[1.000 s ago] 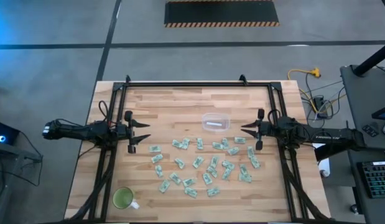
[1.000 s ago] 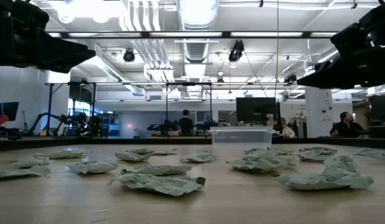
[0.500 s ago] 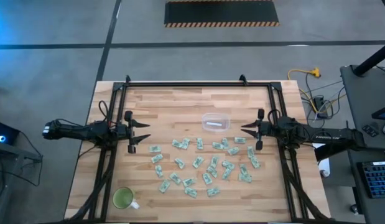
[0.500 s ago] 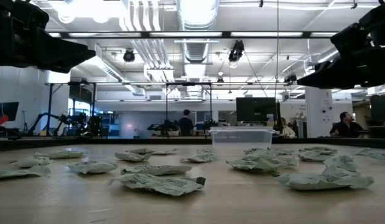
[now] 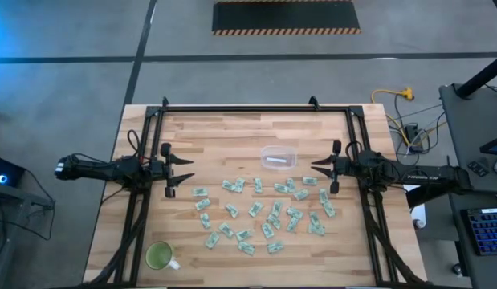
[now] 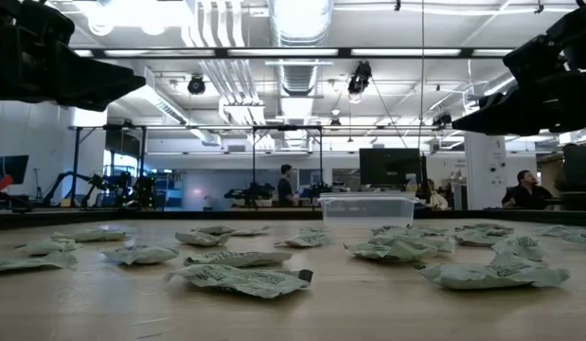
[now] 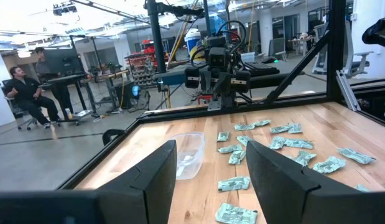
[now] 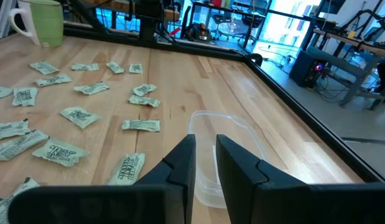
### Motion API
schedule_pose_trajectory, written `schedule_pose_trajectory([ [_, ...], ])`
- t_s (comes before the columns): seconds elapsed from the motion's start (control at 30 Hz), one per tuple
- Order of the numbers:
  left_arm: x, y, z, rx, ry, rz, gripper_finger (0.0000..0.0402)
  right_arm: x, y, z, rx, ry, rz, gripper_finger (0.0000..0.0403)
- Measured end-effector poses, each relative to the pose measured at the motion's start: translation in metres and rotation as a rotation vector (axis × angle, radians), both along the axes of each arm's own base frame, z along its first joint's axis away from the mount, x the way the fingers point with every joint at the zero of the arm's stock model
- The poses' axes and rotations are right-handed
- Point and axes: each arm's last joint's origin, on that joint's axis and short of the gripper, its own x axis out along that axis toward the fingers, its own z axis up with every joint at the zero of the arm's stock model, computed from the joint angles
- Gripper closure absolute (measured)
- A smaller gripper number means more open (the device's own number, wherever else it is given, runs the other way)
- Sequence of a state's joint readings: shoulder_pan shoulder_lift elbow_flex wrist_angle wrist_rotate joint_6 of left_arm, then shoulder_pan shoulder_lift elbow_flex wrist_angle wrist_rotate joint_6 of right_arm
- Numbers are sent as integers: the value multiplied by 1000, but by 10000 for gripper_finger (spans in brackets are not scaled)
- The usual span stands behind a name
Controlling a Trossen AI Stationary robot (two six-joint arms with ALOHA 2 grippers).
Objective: Pick and place Stevia / Truvia into bins
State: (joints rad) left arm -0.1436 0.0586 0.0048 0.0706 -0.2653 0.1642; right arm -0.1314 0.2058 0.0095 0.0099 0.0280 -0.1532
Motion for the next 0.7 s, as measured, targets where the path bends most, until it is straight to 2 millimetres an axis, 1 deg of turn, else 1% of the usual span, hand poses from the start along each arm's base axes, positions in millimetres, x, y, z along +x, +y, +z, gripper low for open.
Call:
schedule_pose_trajectory([
  [0.1, 0, 0, 0, 0, 0, 0, 223, 0, 0, 1, -34, -2, 6, 349],
  [0.17, 0, 0, 0, 0, 0, 0, 223, 0, 0, 2, -26, -17, 5, 349],
  [0.33, 0, 0, 0, 0, 0, 0, 223, 1, 0, 5, 182, -84, -25, 349],
  [0.4, 0, 0, 0, 0, 0, 0, 223, 1, 0, 8, 223, -115, -29, 349],
  [0.57, 0, 0, 0, 0, -1, 0, 223, 2, 0, 15, 200, -193, -22, 349],
  [0.7, 0, 0, 2, -2, -16, 0, 223, 2, 0, 18, 148, -210, -15, 349],
])
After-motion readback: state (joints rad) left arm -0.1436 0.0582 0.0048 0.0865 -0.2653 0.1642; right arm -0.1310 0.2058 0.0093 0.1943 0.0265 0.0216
